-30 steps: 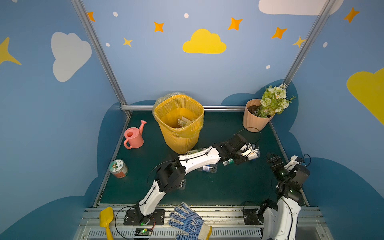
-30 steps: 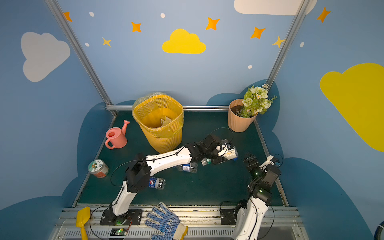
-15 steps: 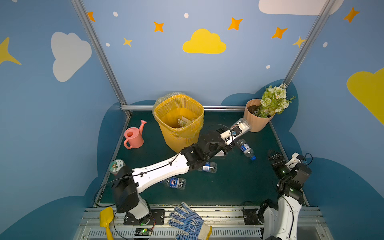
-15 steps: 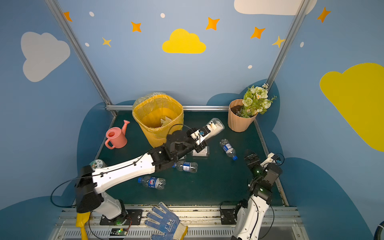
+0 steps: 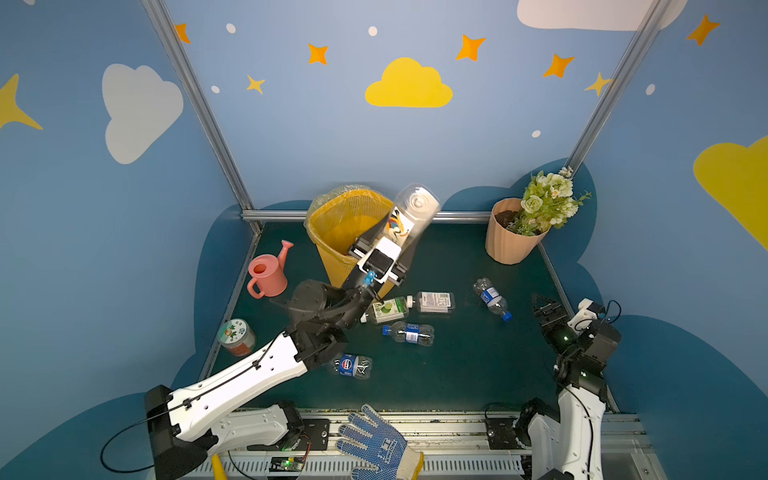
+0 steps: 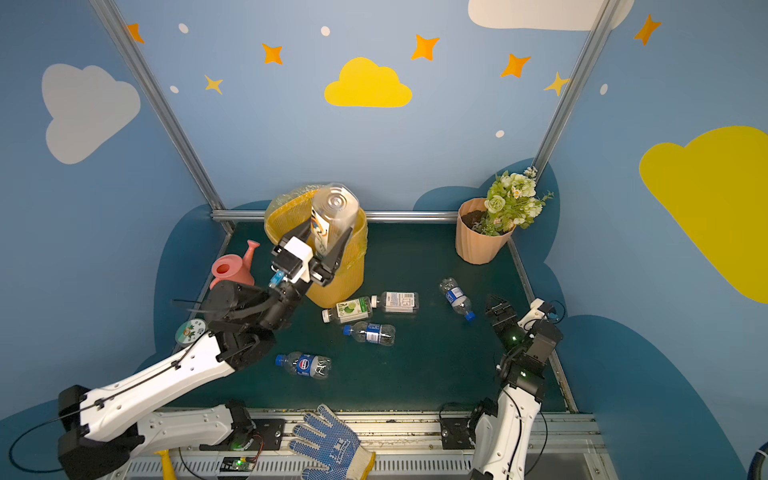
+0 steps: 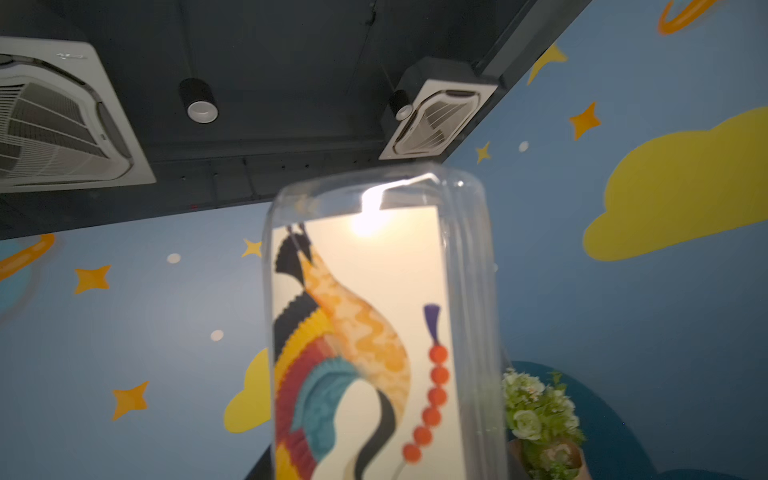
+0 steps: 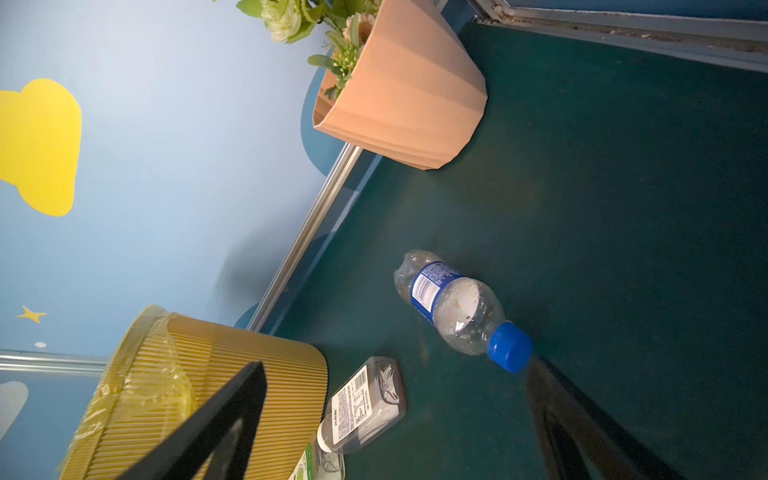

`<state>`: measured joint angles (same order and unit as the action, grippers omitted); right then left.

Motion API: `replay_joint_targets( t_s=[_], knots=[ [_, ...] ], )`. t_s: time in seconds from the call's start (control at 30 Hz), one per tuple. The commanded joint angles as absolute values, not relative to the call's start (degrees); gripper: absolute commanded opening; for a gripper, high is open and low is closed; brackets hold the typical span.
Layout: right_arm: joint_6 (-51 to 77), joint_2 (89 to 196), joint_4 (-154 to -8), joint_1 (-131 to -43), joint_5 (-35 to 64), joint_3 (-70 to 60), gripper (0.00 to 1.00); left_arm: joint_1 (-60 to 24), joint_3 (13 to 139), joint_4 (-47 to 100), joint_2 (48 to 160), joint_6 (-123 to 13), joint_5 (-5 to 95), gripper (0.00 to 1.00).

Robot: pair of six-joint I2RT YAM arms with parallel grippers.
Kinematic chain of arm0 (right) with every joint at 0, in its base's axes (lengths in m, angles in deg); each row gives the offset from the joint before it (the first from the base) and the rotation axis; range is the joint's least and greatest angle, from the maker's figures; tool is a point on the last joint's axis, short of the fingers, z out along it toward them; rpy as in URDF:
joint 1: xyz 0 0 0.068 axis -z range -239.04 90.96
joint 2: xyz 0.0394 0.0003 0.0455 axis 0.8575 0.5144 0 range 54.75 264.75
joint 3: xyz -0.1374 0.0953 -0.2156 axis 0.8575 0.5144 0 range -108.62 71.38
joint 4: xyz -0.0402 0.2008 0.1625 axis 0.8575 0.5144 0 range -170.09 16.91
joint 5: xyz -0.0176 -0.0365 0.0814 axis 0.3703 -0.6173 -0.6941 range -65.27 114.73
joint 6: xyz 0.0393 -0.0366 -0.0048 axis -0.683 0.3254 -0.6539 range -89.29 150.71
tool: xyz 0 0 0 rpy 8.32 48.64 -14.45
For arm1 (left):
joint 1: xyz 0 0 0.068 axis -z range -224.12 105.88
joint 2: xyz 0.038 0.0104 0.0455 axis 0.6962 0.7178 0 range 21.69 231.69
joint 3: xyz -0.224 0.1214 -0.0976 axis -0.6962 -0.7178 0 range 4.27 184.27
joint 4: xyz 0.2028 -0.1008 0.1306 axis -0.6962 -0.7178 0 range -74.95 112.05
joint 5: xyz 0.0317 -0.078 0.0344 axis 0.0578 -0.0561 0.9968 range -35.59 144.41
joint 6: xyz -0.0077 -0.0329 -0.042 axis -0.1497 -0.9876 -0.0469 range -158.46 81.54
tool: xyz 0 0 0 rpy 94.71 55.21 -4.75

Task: Throw the plastic bottles in the bin
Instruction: 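Lift the crane-printed bottle with the left gripper and release it over the yellow bin, then draw the left arm back beside the bin while the right gripper reaches the blue-label bottle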

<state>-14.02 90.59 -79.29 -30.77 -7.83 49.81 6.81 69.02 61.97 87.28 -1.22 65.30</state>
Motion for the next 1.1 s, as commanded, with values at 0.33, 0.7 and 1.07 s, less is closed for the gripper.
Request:
replay_joint_targets(
  t_s=[0.33,0.7,1.07],
  knots=[
    [-11.9,88.8,-76.3,-33.2,-5.3,45.4,0.95,-11.9,78.9,47.7,93.0,-26.2,60.1,1.0],
    [-11.0,94.7,-81.3,-36.0,-3.1,47.2,0.95,-2.0,70.3,51.6,77.5,-17.8,64.0,1.0],
    [11.1,123.2,-68.9,-46.0,0.9,27.3,0.93,-5.1,64.6,37.2,76.0,-28.9,76.6,1.0]
  ],
)
